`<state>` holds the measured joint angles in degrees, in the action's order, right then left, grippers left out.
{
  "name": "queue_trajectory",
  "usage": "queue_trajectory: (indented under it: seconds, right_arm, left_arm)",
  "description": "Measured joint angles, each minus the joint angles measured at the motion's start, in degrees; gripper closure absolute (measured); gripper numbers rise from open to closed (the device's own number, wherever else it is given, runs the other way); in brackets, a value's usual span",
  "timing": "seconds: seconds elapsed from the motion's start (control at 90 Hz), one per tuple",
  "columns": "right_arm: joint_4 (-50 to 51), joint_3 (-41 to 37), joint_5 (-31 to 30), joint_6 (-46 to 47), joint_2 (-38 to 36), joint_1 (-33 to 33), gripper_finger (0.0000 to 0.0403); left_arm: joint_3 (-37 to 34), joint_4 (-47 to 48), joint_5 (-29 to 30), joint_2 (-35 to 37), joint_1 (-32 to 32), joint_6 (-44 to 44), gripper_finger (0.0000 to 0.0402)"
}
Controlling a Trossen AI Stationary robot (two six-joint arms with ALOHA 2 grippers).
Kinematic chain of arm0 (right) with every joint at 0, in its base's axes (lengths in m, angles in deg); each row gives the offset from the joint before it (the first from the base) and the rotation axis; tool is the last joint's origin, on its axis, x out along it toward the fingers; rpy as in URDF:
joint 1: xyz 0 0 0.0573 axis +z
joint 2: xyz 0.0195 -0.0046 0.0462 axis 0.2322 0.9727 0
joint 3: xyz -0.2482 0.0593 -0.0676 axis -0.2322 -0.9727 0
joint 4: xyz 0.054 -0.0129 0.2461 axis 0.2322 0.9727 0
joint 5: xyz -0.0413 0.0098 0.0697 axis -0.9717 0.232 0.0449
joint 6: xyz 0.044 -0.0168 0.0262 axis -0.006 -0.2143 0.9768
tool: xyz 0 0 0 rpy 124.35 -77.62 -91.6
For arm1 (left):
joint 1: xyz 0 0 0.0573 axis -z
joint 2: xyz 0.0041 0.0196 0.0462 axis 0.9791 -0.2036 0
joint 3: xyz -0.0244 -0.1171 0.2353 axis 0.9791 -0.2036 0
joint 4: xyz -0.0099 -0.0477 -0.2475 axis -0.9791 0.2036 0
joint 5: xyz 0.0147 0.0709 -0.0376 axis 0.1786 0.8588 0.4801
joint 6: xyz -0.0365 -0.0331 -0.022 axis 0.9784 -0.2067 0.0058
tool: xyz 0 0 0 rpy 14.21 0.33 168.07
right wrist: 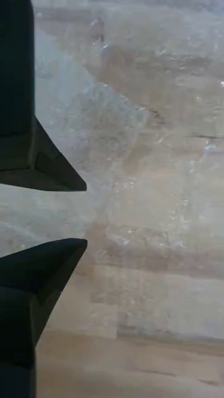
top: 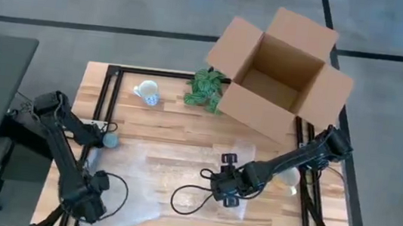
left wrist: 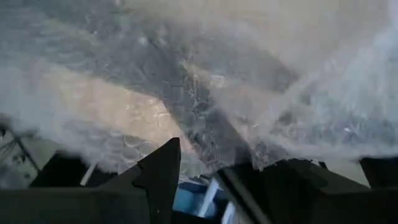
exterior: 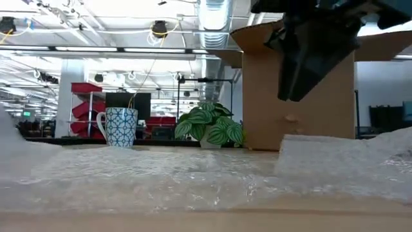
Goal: Wrap mug
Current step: Prepare the bubble wrap
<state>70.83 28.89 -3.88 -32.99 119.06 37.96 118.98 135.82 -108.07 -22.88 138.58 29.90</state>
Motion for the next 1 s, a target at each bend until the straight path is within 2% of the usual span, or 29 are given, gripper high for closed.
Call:
queue_trajectory:
  seconds: [0.111, 0.2, 0.333, 0.467, 0.611, 0.767, 1.0]
  right_arm:
    - [-0.72, -0.02, 0.18, 0.00, 0.00, -0.13, 0.0280]
    - [-1.93, -0.02, 0.18, -0.05, 0.00, -0.21, 0.0280]
    - [-1.99, -0.02, 0.16, -0.25, 0.00, 0.14, 0.0280]
    - [-2.07, -0.02, 0.18, -0.31, 0.01, 0.20, 0.0280]
    - [-2.18, -0.02, 0.19, -0.31, 0.02, 0.19, 0.0280]
    - [-2.41, -0.02, 0.87, -0.42, 0.02, 0.07, 0.0280]
    - [-2.86, -0.02, 0.90, -0.50, 0.02, -0.37, 0.0280]
  left_arm:
    - [0.75, -3.64, 12.13, 2.60, -0.04, 2.06, 0.0217]
    - [0.75, -7.43, 18.99, 4.31, -0.69, 1.51, 0.0217]
    - [0.73, -10.45, 25.60, 4.99, -2.94, -0.47, 0.0204]
    - [0.75, -12.80, 31.55, 5.35, -6.37, -6.97, 0.0178]
    - [0.75, -18.08, 32.38, 5.88, -9.78, -15.81, 0.0169]
    - [0.73, -19.27, 33.28, 6.18, -11.77, -18.92, 0.0166]
    - [0.73, -18.59, 25.22, 6.14, -19.55, -28.84, 0.0153]
